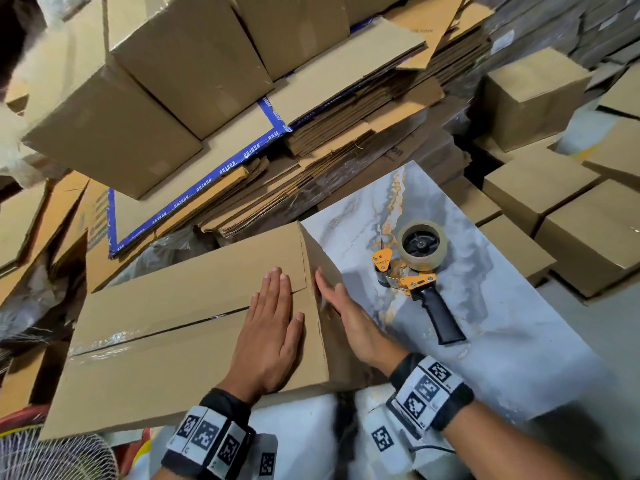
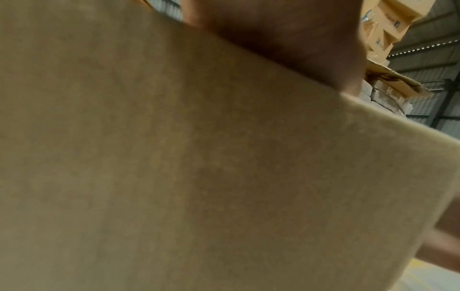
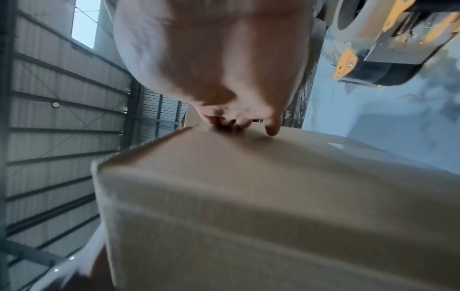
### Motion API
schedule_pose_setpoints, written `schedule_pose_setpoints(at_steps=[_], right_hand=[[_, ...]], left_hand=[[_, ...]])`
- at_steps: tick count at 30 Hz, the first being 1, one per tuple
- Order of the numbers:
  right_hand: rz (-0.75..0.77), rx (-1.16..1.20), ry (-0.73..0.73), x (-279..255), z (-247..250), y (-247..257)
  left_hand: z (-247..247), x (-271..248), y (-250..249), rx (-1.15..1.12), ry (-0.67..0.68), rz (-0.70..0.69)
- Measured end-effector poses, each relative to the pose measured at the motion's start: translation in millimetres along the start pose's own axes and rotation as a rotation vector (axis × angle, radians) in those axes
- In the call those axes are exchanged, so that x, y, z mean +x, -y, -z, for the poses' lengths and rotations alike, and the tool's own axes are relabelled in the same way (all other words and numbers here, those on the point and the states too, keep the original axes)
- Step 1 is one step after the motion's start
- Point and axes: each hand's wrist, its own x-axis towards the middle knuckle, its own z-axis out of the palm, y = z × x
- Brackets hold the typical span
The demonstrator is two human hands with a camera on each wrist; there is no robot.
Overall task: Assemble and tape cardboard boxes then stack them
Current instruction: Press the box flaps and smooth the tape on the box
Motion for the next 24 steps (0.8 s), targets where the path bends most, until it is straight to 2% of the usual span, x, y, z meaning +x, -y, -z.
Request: schedule_pose_setpoints(at_steps=[2,6,10,12,15,18,21,24], right_hand=[[-0.036,0.032,-0.035,3.0,14.2,13.7],[-0.086,0.02,-0.039,12.3,33.3,39.8],[-0.116,-0.028,-0.016,19.3,39.7,48.8],[-0.106,-0.045,-0.057,27.3,36.7,51.3],[-0.012,-0.239,-0.116,40.1,29.6,55.6],[0.031,-0.41,-0.105,46.2,22.8,65.3],[0.055,-0.477,-0.086,46.7,20.0,68.9],[0.034,-0.482,-0.061,46.3,24.1,66.6]], left_hand=[[-1.0,1.0,-5.3,0.016,-0.028,-0.003],[-4.4,6.0,-14.8,-0.071,-0.033,-0.131],[-2.0,8.1,-16.5,-0.063,-0.061,-0.145],[-3.8,8.4,-19.0,-0.048,-0.061,-0.101],[-8.8,9.9,-25.5,-0.018,-0.043,0.028],[-14.7,9.7,-29.2,0.029,-0.03,0.173],[-18.3,9.6,-34.0,0.042,-0.039,0.303],[-17.4,8.8,-40.9,0.022,-0.027,0.336]])
